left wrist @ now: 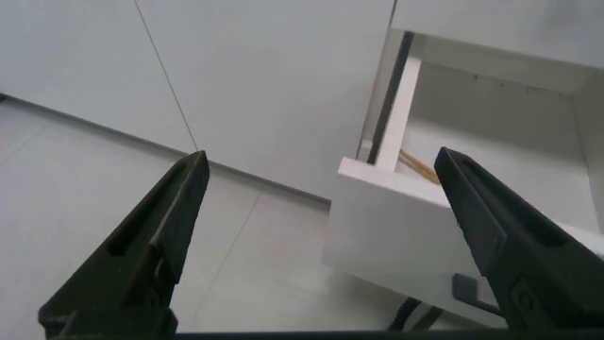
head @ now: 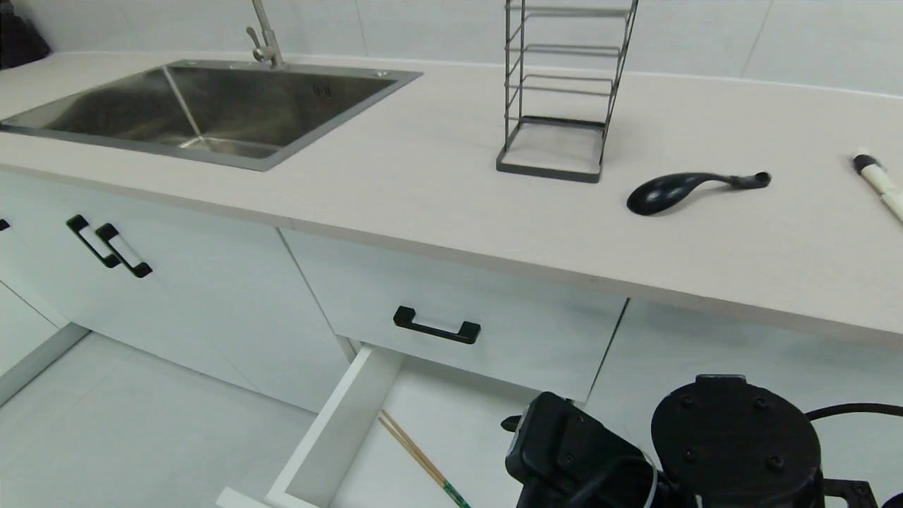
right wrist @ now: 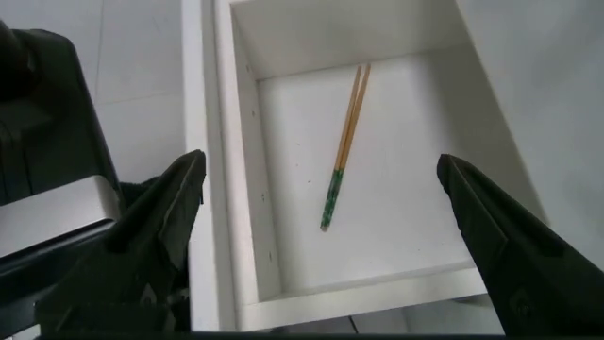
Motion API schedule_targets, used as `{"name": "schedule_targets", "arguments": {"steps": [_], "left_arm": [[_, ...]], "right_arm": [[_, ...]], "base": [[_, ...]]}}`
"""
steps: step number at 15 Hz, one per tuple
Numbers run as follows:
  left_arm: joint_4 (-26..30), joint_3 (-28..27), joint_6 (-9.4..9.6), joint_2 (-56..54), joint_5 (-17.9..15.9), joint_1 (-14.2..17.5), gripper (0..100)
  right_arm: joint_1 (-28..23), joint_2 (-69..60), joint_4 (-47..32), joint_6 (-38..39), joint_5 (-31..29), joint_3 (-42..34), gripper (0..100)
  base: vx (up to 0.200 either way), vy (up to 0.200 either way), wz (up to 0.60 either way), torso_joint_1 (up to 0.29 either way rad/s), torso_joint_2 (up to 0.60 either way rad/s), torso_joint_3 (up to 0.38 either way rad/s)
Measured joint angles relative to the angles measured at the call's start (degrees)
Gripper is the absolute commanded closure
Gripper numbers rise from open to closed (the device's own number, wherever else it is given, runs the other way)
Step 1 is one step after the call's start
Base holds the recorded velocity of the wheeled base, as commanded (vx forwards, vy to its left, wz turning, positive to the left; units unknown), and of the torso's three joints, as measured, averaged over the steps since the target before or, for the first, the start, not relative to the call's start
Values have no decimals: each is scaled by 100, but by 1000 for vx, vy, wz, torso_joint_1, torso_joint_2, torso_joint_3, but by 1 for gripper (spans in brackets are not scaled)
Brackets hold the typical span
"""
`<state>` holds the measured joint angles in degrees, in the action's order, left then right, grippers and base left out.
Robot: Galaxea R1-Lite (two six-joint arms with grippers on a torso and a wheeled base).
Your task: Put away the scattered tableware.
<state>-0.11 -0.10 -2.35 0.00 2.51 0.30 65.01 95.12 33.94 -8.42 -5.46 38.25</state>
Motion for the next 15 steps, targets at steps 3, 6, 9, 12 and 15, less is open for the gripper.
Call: {"name": "schedule_targets", "arguments": {"steps": [3,6,9,12,15], "left_arm": [[1,10,1,0,5,0,0],[0,10,0,0,2,0,0],[1,7,0,0,2,2,0],[11,10,0,0,2,5,0],[9,10,0,0,2,0,0]], "right_arm": [[26,-2,-510,-6,5,282,0],[41,9,-1065,-9,7,601,0],[56,33,-1708,-11,16,995,0],[28,94,-1821,-5,7,1221,0],[-24,173,-1831,5,67,1304,0]], "base": [[0,0,0,217,-491,-199],[0,0,0,167,-465,-222],[0,0,0,260,-484,-217],[0,0,0,359,-489,-248],[0,0,0,281,-517,-237]]}}
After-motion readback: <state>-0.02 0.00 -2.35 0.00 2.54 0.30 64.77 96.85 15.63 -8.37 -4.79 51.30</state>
